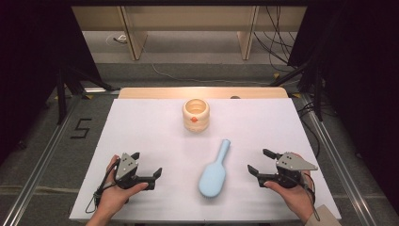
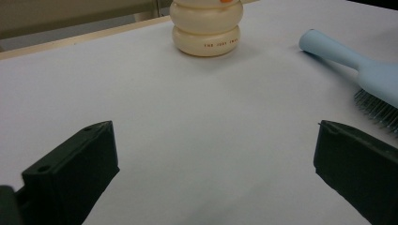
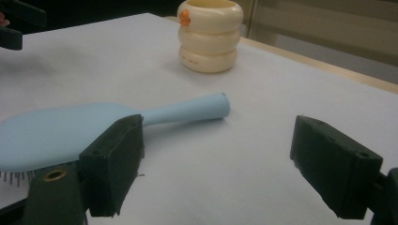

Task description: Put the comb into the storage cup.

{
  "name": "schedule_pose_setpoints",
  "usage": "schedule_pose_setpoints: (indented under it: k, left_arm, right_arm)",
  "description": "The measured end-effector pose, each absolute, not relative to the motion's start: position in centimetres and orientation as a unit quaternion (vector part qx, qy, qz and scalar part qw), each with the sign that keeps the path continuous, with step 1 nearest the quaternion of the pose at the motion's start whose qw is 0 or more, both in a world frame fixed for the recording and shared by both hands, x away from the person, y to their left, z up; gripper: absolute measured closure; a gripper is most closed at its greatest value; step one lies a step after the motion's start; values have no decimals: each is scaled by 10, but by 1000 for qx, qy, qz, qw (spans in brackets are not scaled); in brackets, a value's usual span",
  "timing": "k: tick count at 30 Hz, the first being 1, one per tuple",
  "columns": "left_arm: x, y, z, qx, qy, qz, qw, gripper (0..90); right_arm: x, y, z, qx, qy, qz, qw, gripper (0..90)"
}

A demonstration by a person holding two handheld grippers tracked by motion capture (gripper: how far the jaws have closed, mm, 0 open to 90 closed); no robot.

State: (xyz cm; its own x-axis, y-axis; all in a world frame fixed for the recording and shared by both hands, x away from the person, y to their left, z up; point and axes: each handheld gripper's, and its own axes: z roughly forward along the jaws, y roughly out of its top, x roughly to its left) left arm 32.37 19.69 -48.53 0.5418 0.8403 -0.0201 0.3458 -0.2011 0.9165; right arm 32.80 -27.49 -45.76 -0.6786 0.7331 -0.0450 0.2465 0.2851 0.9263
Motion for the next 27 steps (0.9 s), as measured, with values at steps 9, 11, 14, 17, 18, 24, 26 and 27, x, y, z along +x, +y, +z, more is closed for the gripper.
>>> schedule_pose_setpoints:
  k: [9, 11, 14, 17, 18, 24, 26, 27]
  left_arm:
    - [323, 197, -486, 732, 405, 256, 485, 0]
    - [323, 197, -486, 732, 405, 256, 485, 0]
    - [323, 197, -486, 732, 406, 255, 485, 0]
    - [323, 196, -486, 731, 407, 255, 484, 0]
    - [323, 196, -486, 732, 406, 256, 484, 0]
    - [323, 195, -486, 732, 407, 254, 484, 0]
    - [323, 195, -486, 731, 407, 254, 485, 0]
    - [323, 195, -486, 731, 407, 254, 485, 0]
  right_arm:
    - [328, -274, -457, 327, 755, 507, 255, 253]
    - [329, -273, -456, 325, 756, 505, 260, 295]
    - [331, -271, -453, 316, 757, 504, 270, 409]
    - [335, -269, -450, 307, 763, 507, 260, 588]
    - [337, -268, -449, 307, 764, 506, 256, 652]
    - [347, -260, -446, 303, 784, 486, 239, 895]
    - [352, -255, -445, 301, 791, 477, 235, 900]
    - [352, -255, -445, 301, 791, 477, 235, 900]
